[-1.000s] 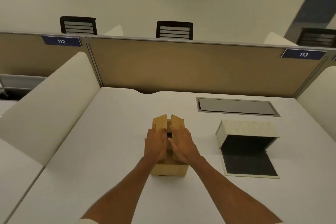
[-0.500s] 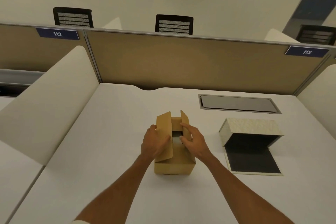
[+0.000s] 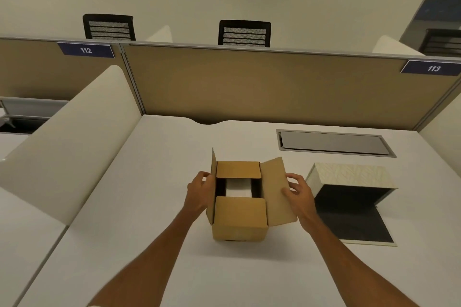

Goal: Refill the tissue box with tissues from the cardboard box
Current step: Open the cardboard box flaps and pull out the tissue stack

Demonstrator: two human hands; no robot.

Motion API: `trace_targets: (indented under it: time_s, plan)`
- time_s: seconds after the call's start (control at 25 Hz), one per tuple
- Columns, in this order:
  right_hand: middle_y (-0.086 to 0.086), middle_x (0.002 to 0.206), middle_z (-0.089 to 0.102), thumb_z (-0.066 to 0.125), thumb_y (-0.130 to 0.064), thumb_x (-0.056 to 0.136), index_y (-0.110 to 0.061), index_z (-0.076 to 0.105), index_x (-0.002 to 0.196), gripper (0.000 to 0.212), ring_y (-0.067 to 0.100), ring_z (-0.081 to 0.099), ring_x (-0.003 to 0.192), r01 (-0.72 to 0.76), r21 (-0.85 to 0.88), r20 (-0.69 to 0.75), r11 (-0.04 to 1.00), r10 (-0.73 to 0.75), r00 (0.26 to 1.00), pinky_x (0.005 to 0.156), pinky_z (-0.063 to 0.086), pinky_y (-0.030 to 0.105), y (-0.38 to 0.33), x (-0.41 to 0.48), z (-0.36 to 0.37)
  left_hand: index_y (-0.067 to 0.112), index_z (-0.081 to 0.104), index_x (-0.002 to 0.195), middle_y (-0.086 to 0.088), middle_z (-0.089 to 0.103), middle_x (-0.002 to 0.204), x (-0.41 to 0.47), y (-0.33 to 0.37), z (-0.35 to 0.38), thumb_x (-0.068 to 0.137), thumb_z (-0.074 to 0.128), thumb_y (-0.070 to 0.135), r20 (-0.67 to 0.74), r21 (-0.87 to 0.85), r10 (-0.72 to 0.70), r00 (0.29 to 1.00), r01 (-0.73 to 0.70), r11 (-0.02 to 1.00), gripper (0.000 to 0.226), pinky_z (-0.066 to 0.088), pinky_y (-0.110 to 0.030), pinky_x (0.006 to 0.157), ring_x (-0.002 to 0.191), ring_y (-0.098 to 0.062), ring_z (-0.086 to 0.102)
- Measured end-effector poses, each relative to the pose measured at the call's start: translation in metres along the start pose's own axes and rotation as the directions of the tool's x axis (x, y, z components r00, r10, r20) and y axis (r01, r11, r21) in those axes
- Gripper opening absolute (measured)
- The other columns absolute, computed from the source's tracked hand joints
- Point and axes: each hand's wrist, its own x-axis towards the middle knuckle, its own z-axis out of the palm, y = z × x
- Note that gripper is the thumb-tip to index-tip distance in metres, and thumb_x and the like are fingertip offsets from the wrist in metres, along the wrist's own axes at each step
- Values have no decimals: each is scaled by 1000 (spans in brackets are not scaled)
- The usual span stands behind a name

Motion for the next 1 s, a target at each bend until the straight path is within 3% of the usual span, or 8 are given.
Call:
trace_targets:
  time_s: [0.24,0.32,0.44,0.56,0.68,0.76,0.88,1.0]
  plan:
    - [12,136,54,57,-20,93,-12,50,133,41,28,54,116,-47,-279,13,959,53,999,97,45,43,24,1,-2,17,60,91,-10,64,100,2,-22,-31,103,32,21,70,-103,-24,997,31,994,30,51,-38,74,86,-23,60]
    - [12,138,51,57,-22,93,-10,55,130,39,30,47,126,-24,-463,0,886,27,1000,105,39,43,31,3,2,13,60,105,-14,65,107,3,-37,-37,102,40,20,3,-72,-22,1000,23,997,22,50,-36,74,87,-24,60]
    - [14,127,52,59,-18,92,-8,64,117,27,27,49,118,35,-612,12,790,-35,999,95,40,27,31,7,11,11,54,129,-15,64,119,0,-54,-36,95,56,16,-123,120,35,992,-20,993,34,52,-38,79,92,-26,62]
    - [14,122,58,53,-8,94,-6,63,116,24,27,58,109,63,-593,74,803,-23,997,91,43,25,23,11,18,15,57,130,-9,56,135,-2,-61,-23,94,56,17,-187,380,136,973,-56,923,36,41,-44,100,118,-27,54]
    - [13,122,63,55,-10,94,-7,60,120,27,26,60,108,38,-512,42,858,-19,999,91,45,28,14,10,21,18,65,117,-6,55,135,-2,-56,-12,93,52,17,-195,675,291,937,-88,733,26,28,-43,103,126,-24,47]
    - [11,121,64,57,-20,93,-10,60,120,29,24,60,109,43,-461,45,886,-25,999,88,44,26,6,9,26,15,63,116,-7,56,134,-3,-49,-7,92,51,13,-146,720,353,924,-146,678,27,28,-42,103,125,-24,49]
    - [4,123,63,59,-34,90,-19,64,117,31,22,52,118,143,-444,159,885,-79,984,99,39,35,-5,6,32,11,61,119,-12,54,140,-7,-43,1,92,52,17,-56,802,477,877,-245,545,29,24,-44,111,133,-27,46]
    - [2,129,60,58,-38,91,-25,70,108,25,21,43,129,208,-438,269,874,-94,959,105,25,38,-4,2,34,11,48,138,-9,40,153,-7,-42,6,100,40,35,49,797,409,911,-282,534,46,15,-41,120,144,-23,32]
